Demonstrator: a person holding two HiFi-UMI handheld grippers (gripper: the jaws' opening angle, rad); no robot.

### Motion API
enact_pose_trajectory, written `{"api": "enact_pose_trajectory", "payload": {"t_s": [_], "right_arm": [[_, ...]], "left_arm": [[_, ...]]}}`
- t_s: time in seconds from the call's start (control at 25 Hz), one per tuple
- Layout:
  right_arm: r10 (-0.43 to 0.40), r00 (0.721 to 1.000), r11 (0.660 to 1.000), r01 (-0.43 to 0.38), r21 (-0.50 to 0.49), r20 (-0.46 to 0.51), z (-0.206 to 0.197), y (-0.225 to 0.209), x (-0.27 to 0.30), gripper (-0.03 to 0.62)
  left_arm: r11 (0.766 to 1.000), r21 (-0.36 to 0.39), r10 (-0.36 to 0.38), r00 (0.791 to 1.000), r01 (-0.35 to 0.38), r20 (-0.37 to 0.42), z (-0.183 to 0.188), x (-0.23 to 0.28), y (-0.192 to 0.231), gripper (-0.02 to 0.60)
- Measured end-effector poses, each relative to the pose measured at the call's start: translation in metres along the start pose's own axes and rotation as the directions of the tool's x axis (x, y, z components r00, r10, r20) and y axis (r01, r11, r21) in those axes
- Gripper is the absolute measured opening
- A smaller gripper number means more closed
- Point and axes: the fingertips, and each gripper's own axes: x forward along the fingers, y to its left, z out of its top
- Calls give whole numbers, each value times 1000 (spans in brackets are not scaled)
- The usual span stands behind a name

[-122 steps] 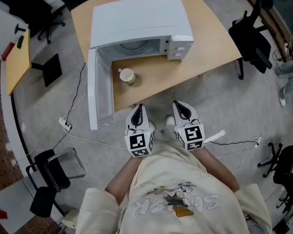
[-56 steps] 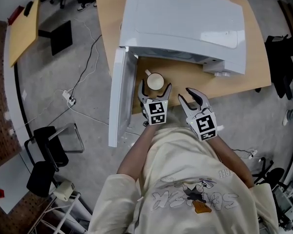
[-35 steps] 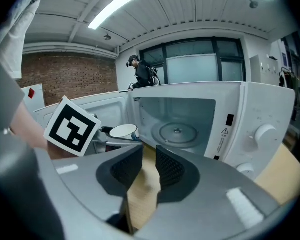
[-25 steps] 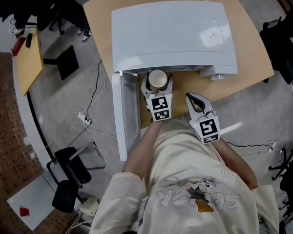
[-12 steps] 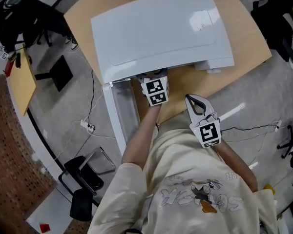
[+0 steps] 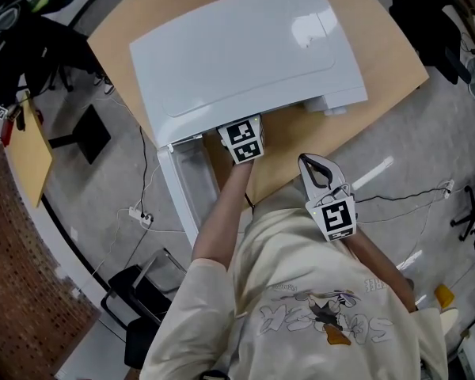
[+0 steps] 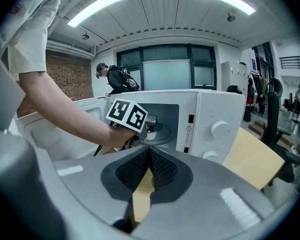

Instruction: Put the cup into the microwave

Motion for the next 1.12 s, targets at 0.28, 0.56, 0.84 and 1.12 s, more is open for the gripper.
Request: {"api": "enact_pose_trajectory", "payload": {"t_s": [0.28, 0.56, 0.84, 1.12], "right_arm": [[-15, 1000, 1000, 16, 22, -22, -1, 1, -4, 6], [-27, 1000, 999, 27, 26, -11, 3, -7, -7, 6], [18, 999, 1000, -19, 9, 42, 21, -9, 0, 6], [115, 988, 993, -113, -28, 102, 43, -3, 8, 45]], "left_arm": [[1000, 14, 0, 1000, 0, 29, 7, 3, 4, 476], [1000, -7, -9, 1000, 9, 19, 2, -15, -2, 531], [999, -3, -32, 998, 32, 45, 10, -99, -26, 317], [1000, 16, 2, 986, -5, 168, 61, -201, -36, 5]]}}
